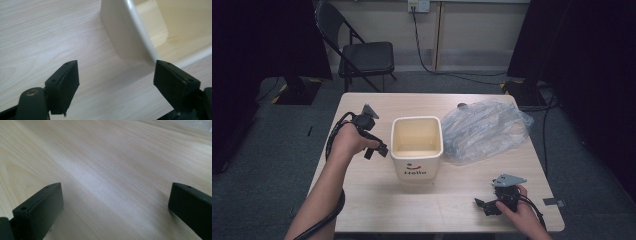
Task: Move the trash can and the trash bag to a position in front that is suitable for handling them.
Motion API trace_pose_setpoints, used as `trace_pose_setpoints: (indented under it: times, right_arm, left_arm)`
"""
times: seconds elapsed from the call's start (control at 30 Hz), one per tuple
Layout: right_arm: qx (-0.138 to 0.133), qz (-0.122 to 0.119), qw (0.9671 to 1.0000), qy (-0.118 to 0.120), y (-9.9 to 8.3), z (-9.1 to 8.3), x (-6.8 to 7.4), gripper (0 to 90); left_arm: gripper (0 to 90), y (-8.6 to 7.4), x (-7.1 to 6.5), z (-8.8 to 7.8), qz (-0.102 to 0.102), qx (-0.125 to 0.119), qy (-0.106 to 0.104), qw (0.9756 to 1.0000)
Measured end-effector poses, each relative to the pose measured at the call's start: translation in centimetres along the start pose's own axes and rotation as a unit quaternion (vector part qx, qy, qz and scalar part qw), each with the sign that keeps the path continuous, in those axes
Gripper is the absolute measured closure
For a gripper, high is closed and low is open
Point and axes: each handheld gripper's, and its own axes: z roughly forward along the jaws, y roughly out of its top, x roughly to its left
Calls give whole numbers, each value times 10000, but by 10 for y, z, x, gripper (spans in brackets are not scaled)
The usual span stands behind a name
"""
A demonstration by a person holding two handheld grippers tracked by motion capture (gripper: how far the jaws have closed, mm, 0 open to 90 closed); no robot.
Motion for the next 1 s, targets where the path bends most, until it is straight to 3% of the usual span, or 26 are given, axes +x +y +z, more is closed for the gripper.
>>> trace_pose_setpoints:
  times: [0.1,0.3,0.43,0.5,0.63,0.8,1.0]
  right_arm:
    - [1,-1,10000,-1,0,0,0,0]
    - [0,-1,10000,0,0,0,0,0]
    - [0,-1,10000,0,0,0,0,0]
    - [0,-1,10000,0,0,0,0,0]
    - [0,-2,10000,0,0,0,0,0]
    - [1,-1,10000,1,0,0,0,0]
    - [1,-2,10000,1,0,0,0,0]
  left_arm:
    - [225,8,-6,-3,-210,-2,55,9998]
    - [259,21,-21,-4,-425,-51,108,9990]
    - [355,26,-28,3,-656,-56,120,9978]
    - [397,27,-29,8,-670,-33,145,9976]
    - [427,29,-26,20,-872,17,406,9954]
    - [547,30,-19,29,-1324,27,273,9908]
    - [704,35,-24,29,-1448,-21,274,9891]
